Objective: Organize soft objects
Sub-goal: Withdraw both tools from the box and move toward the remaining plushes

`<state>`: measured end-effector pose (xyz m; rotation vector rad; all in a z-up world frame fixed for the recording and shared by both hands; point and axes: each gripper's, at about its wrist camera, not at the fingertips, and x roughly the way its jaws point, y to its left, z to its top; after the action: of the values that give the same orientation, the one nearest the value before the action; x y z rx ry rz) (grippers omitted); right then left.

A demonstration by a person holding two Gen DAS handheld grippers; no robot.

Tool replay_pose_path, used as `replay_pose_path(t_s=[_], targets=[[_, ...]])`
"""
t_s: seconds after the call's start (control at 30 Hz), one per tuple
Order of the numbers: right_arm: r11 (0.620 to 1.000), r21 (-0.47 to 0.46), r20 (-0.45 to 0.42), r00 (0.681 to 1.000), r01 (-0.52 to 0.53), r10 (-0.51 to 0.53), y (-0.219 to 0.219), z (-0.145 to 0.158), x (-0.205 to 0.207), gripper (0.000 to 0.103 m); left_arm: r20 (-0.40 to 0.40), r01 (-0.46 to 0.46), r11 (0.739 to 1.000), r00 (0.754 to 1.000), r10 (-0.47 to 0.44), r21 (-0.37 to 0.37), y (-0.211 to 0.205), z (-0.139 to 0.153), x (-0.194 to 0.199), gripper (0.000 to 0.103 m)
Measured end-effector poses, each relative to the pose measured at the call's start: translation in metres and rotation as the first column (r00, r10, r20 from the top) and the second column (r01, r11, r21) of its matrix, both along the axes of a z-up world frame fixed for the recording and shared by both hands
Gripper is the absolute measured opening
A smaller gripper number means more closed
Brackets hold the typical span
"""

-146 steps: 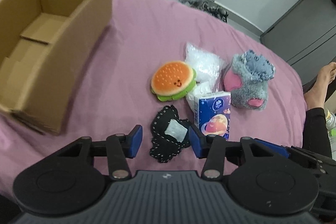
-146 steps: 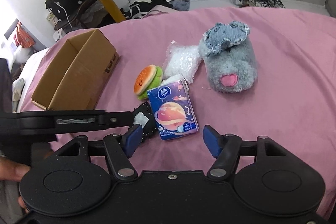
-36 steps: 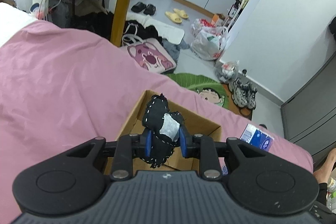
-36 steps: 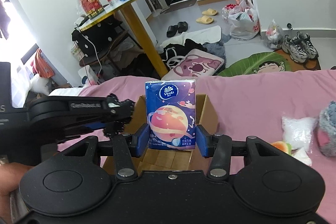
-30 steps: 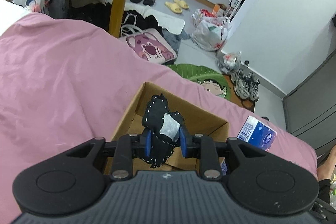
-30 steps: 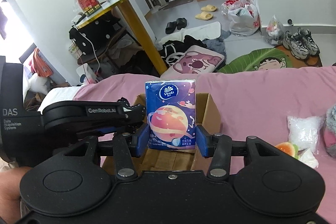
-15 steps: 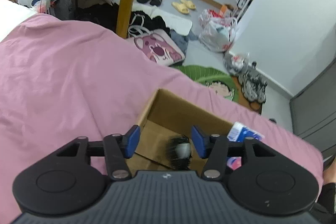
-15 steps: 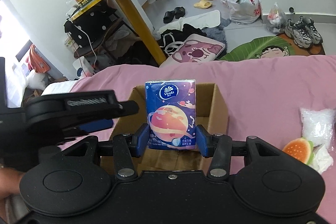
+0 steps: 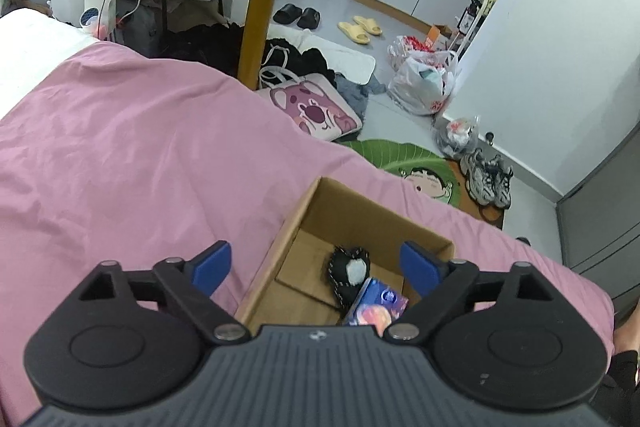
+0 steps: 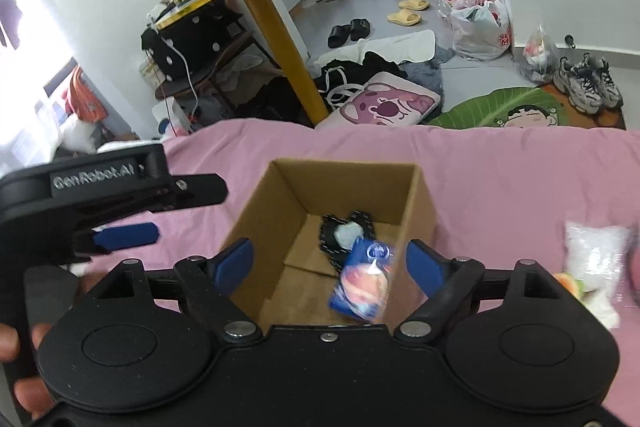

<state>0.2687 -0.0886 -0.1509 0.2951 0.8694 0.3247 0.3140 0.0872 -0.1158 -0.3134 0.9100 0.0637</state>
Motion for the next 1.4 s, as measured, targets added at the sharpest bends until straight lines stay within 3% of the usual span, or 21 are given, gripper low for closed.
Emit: replay_pose_path(t_s=[0.27, 0.37, 0.53, 0.6, 0.83, 1.03, 1.4], targets=[[0.998, -0.063, 0.045, 0.999, -0.017, 0.02, -0.022, 0.019, -0.021, 0.094, -0.011, -0.019, 0.999, 1.0, 0.019, 0.044, -0.009, 0.009, -0.024, 0.095], [0.999, -0.051, 0.062, 0.998, -0.011, 0.015, -0.034, 0.026, -0.027, 0.094, 0.007, -0.016, 0.998, 1.0, 0.016, 0.056, -0.015, 0.016, -0.033, 0.103], [0.999, -0.047, 0.092, 0.996, -0.006, 0.011, -0.053, 0.035, -0.043, 0.096, 0.056, -0.019, 0.997, 0.998, 0.015, 0.074, -0.029, 0.029, -0.049, 0.103], [0.999, -0.043, 0.105, 0.994, 0.0, 0.004, -0.059, 0.039, -0.048, 0.103, 0.063, -0.011, 0.998, 0.998, 0.007, 0.066, -0.035, 0.032, -0.054, 0.103], [0.999, -0.037, 0.13, 0.991, -0.012, 0.017, -0.084, 0.059, -0.067, 0.103, 0.094, -0.048, 0.996, 0.995, 0.041, 0.072, -0.05, 0.049, -0.073, 0.103], [1.0, 0.002, 0.163, 0.987, -0.003, 0.003, -0.113, 0.073, -0.084, 0.103, 0.147, -0.067, 0.988, 0.988, 0.046, 0.141, -0.065, 0.073, -0.092, 0.103], [0.999, 0.026, 0.195, 0.981, 0.022, -0.027, -0.167, 0.079, -0.11, 0.103, 0.136, -0.021, 0.988, 0.991, 0.0, 0.152, -0.096, 0.086, -0.122, 0.103]])
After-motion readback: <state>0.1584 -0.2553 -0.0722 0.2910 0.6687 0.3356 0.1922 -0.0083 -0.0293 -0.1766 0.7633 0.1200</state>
